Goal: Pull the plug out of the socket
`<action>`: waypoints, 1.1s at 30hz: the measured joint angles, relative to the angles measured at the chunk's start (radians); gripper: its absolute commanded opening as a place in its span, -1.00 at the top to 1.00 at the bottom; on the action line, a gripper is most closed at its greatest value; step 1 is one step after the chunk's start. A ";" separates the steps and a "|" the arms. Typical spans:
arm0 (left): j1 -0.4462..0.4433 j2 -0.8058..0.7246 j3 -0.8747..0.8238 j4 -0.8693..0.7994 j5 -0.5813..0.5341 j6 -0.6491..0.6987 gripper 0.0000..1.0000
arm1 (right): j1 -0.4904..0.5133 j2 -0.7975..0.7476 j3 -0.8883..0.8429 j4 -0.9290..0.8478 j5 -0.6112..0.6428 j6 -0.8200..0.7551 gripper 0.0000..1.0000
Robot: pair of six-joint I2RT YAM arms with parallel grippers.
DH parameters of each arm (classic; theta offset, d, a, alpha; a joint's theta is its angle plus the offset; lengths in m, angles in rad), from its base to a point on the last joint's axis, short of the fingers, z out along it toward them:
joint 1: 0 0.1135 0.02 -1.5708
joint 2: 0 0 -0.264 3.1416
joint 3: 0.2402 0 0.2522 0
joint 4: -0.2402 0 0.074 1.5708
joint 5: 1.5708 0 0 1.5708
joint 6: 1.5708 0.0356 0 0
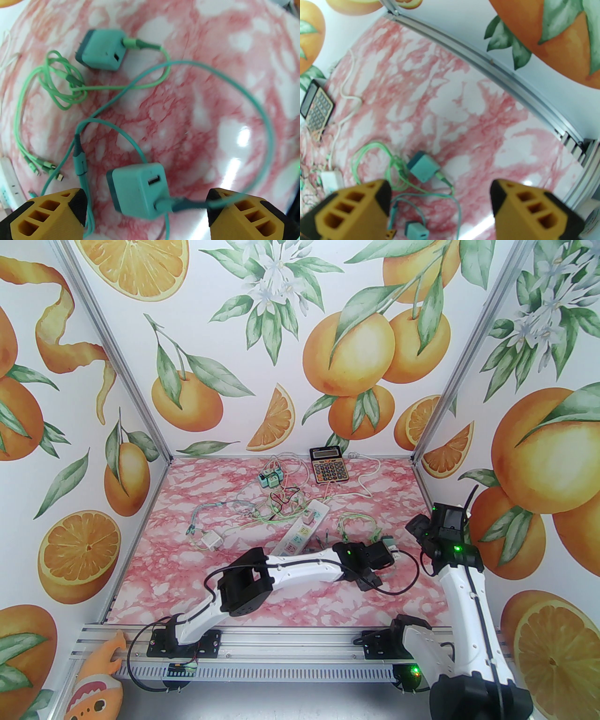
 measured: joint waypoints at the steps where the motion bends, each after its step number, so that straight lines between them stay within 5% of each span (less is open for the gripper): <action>1: 0.006 -0.025 -0.011 0.001 0.016 -0.009 -0.84 | 0.000 0.000 0.000 0.005 -0.005 0.000 -0.50; 6: 0.055 -0.150 -0.076 0.008 0.053 -0.048 -1.00 | 0.000 0.020 -0.001 0.029 -0.056 -0.001 -0.51; 15: 0.160 -0.298 -0.205 0.027 0.032 -0.117 -1.00 | 0.008 0.081 -0.006 0.106 -0.210 -0.016 -0.51; 21: 0.276 -0.376 -0.332 0.055 0.020 -0.199 -0.99 | 0.137 0.166 -0.008 0.169 -0.294 -0.023 -0.51; 29: 0.459 -0.484 -0.513 0.116 0.051 -0.282 -0.55 | 0.345 0.274 -0.008 0.264 -0.323 -0.015 -0.54; 33: 0.483 -0.490 -0.576 0.135 0.061 -0.291 -0.41 | 0.426 0.351 -0.005 0.303 -0.331 -0.009 -0.68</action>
